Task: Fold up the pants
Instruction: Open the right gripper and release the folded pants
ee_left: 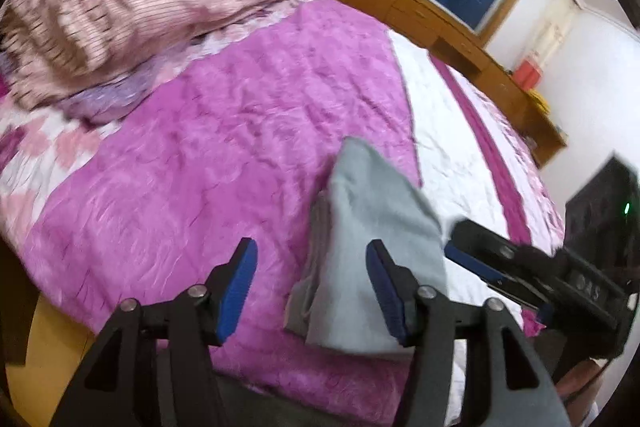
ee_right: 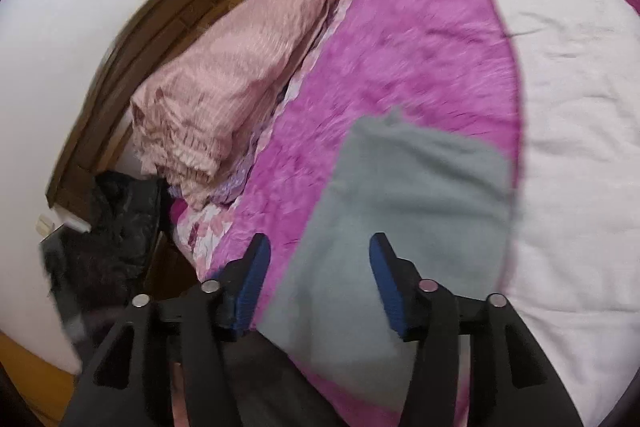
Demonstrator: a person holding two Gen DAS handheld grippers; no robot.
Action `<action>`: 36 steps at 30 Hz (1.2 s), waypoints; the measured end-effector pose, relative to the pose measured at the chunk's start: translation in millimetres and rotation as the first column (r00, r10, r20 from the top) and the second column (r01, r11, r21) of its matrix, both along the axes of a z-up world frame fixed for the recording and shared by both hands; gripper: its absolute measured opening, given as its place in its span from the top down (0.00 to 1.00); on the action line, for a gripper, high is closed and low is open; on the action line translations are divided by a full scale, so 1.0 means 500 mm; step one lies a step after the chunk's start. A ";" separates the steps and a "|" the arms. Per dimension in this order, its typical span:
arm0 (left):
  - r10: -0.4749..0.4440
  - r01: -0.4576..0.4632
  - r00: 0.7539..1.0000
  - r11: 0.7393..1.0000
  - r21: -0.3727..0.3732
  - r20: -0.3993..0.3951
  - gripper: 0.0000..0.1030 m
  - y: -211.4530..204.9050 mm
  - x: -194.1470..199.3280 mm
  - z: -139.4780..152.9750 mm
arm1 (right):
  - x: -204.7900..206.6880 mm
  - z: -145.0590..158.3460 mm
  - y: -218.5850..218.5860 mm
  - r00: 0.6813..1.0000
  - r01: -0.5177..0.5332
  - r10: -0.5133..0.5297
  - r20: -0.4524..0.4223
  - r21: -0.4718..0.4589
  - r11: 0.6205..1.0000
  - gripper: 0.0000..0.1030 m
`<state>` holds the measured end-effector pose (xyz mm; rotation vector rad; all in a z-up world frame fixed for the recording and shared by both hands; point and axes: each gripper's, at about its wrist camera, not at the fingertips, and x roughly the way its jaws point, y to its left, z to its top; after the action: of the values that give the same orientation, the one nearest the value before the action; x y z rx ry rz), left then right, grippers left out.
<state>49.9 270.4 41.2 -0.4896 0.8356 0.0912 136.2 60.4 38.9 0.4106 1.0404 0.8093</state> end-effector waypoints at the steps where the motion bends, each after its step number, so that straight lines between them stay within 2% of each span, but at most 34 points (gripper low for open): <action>1: -0.024 0.024 1.000 1.000 -0.004 -0.009 0.35 0.000 0.012 -0.003 | 0.003 -0.004 -0.029 1.000 0.007 -0.007 -0.016 0.024 1.000 0.52; 3: -0.070 0.070 0.996 0.997 -0.014 -0.054 0.34 0.001 0.043 -0.021 | 0.008 -0.023 -0.079 0.998 0.013 -0.009 -0.061 0.071 0.997 0.50; 4: -0.087 0.085 0.991 0.996 -0.029 -0.102 0.34 0.003 0.059 -0.041 | 0.009 -0.035 -0.094 0.997 0.020 -0.013 -0.079 0.086 0.996 0.50; 6: -0.106 0.100 0.982 0.994 -0.045 -0.157 0.34 0.006 0.072 -0.072 | 0.007 -0.079 -0.135 0.988 0.054 -0.033 -0.150 0.136 0.989 0.50; 9: -0.201 0.179 0.959 0.976 -0.126 -0.200 0.34 -0.001 0.085 -0.110 | -0.002 -0.142 -0.159 0.969 0.071 -0.021 -0.248 0.195 0.978 0.50; 11: -0.239 0.200 0.944 0.963 -0.183 -0.228 0.34 -0.004 0.097 -0.130 | -0.011 -0.176 -0.150 0.962 0.049 0.009 -0.273 0.204 0.978 0.50; 14: -0.278 0.232 0.932 0.950 -0.208 -0.231 0.31 -0.010 0.125 -0.136 | -0.009 -0.210 -0.113 0.964 -0.017 0.062 -0.257 0.172 0.985 0.50; 16: -0.308 0.259 0.920 0.942 -0.215 -0.242 0.30 -0.019 0.153 -0.144 | 0.007 -0.209 -0.098 0.974 -0.034 0.076 -0.213 0.195 0.980 0.50; 19: -0.341 0.288 0.907 0.930 -0.227 -0.248 0.23 -0.029 0.195 -0.157 | 0.033 -0.211 -0.077 0.977 -0.041 0.082 -0.199 0.201 0.979 0.50; 24: -0.355 0.292 0.904 0.920 -0.263 -0.237 0.22 -0.023 0.206 -0.168 | 0.050 -0.218 -0.067 0.978 -0.034 0.082 -0.190 0.243 0.969 0.52; 26: -0.332 0.278 0.911 0.933 -0.229 -0.246 0.24 -0.014 0.188 -0.156 | 0.050 -0.215 -0.071 0.975 -0.055 0.106 -0.198 0.247 0.967 0.54; 29: -0.220 0.213 0.945 0.976 -0.054 -0.241 0.26 -0.017 0.131 -0.110 | 0.056 -0.189 -0.097 0.976 -0.077 0.118 -0.183 0.216 0.973 0.54; 31: -0.166 0.184 0.954 0.982 0.047 -0.248 0.26 -0.042 0.096 -0.081 | 0.053 -0.153 -0.124 0.990 -0.114 0.123 -0.074 0.119 0.986 0.54; 32: -0.142 0.161 0.959 0.985 0.060 -0.244 0.26 -0.052 0.085 -0.071 | 0.052 -0.126 -0.137 0.991 -0.130 0.130 0.031 0.023 0.991 0.54; 33: -0.109 0.127 0.965 0.990 0.062 -0.238 0.26 -0.064 0.074 -0.059 | 0.055 -0.112 -0.146 0.985 -0.139 0.141 0.095 -0.036 0.990 0.54; 36: 0.079 -0.058 0.971 0.993 0.101 -0.224 0.26 -0.106 0.041 -0.023 | 0.089 -0.093 -0.170 0.962 -0.176 0.198 0.186 -0.130 0.976 0.54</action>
<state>70.5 217.5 29.6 -0.4247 1.0338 0.2530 180.9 -24.5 -7.4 0.1329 0.9424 0.9361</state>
